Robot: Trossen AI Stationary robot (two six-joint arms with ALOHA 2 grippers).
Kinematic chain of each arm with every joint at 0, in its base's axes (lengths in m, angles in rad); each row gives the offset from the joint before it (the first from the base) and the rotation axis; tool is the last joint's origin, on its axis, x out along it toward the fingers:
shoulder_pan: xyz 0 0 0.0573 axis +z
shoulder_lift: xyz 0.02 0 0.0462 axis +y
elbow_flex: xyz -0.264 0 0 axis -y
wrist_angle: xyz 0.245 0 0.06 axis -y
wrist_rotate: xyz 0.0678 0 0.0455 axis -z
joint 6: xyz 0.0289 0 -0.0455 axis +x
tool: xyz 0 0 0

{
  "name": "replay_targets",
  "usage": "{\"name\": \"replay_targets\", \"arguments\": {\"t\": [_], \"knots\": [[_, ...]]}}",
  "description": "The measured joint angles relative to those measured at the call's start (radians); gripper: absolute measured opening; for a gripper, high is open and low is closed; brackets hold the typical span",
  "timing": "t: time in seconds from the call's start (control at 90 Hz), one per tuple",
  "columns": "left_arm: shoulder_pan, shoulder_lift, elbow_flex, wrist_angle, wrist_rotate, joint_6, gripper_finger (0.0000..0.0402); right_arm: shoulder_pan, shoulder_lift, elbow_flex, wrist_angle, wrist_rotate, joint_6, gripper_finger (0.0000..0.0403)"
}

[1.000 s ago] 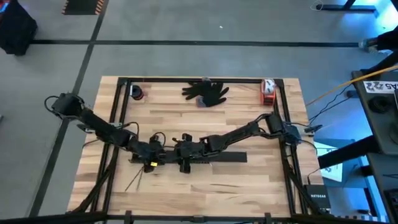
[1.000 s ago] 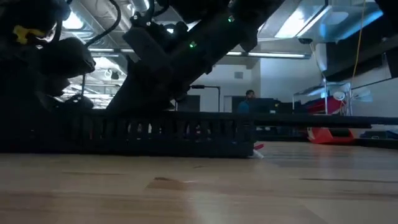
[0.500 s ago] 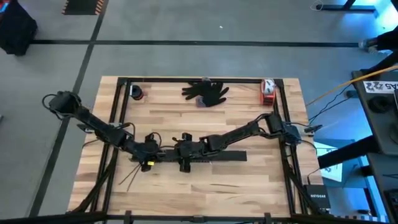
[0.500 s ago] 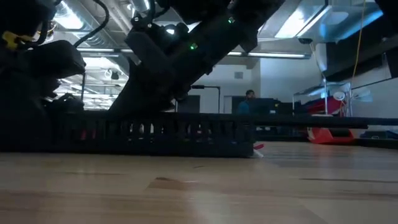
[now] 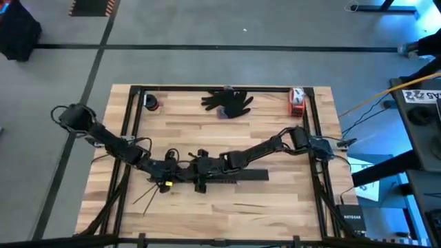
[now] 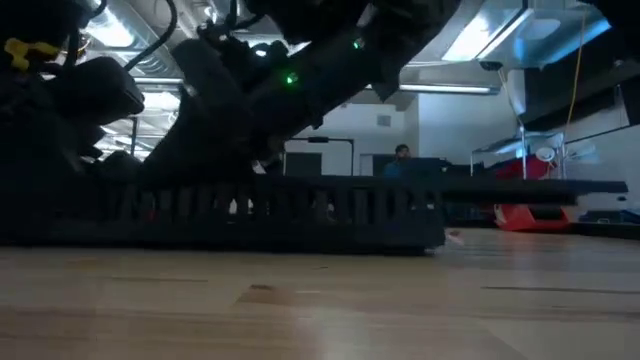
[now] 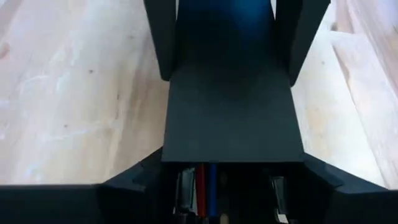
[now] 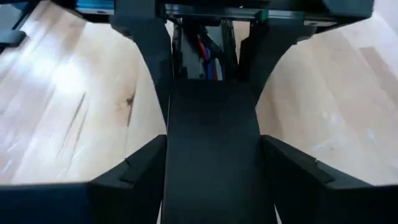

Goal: Ziptie cables
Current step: Close the cable duct

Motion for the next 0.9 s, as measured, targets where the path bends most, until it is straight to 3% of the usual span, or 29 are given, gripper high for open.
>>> {"name": "replay_targets", "arguments": {"t": [0.244,0.367,0.522,0.9], "knots": [[0.015,0.027,0.011,0.025,0.000,-0.027,0.0249,-0.003,0.002,0.017,-0.039,0.004,-0.041,0.0225],[0.041,0.013,0.011,0.015,0.046,-0.011,0.0276,-0.004,0.002,0.018,-0.051,0.006,-0.041,0.0225],[0.048,-0.058,0.020,-0.040,0.098,-0.041,0.0285,-0.003,0.001,0.019,-0.079,-0.005,-0.044,0.0225],[0.043,-0.302,0.039,-0.356,0.119,-0.103,0.0283,-0.003,-0.001,0.019,-0.099,-0.001,-0.050,0.0225]]}}
